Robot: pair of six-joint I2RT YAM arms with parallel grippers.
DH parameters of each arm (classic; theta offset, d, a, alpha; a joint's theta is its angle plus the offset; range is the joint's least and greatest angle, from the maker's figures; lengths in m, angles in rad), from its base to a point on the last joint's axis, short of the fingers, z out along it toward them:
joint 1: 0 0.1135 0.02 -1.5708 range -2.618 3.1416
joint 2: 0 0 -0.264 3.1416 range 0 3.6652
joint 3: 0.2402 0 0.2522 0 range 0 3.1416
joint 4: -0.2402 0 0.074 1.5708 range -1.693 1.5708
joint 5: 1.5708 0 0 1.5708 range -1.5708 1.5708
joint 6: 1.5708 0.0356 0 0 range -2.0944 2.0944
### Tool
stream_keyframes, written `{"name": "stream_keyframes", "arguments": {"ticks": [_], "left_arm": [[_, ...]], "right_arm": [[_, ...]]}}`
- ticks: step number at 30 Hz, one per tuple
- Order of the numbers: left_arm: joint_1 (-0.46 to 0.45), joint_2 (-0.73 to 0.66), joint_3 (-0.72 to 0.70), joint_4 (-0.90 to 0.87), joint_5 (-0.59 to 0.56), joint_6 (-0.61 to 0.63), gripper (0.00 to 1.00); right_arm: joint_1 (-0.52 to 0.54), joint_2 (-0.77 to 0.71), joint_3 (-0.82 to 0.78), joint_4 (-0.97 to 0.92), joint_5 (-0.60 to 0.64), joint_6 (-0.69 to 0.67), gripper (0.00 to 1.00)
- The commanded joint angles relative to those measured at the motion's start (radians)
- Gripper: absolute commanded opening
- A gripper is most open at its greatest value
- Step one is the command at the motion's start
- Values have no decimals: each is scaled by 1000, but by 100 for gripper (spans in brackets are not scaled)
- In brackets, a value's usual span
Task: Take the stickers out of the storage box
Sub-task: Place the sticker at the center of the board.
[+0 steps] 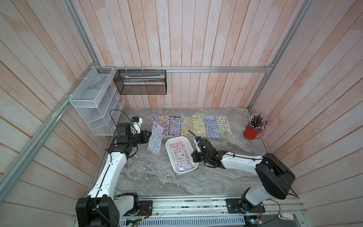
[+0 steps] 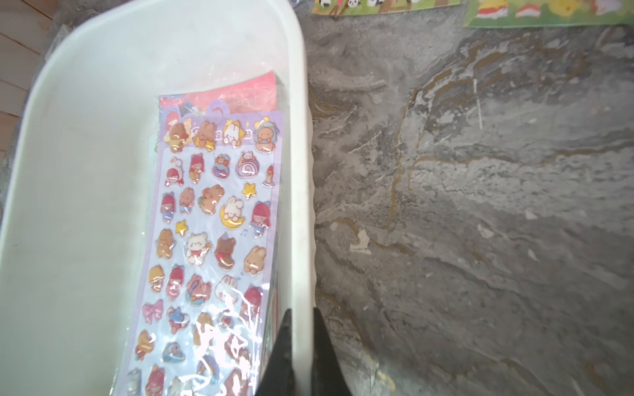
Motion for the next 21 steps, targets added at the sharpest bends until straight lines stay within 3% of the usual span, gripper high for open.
{"name": "stream_keyframes", "arguments": {"ticks": [1, 5, 10, 21], "left_arm": [[22, 28, -17, 1, -97, 96, 0], [58, 99, -37, 34, -114, 127, 0], [130, 209, -40, 77, -27, 133, 0], [195, 448, -9, 80, -42, 203, 0]], "right_arm": [[3, -61, -25, 24, -9, -21, 0], [0, -99, -37, 34, -25, -29, 0], [-2, -122, -42, 48, -54, -41, 0], [-21, -141, -75, 87, -82, -48, 0]]}}
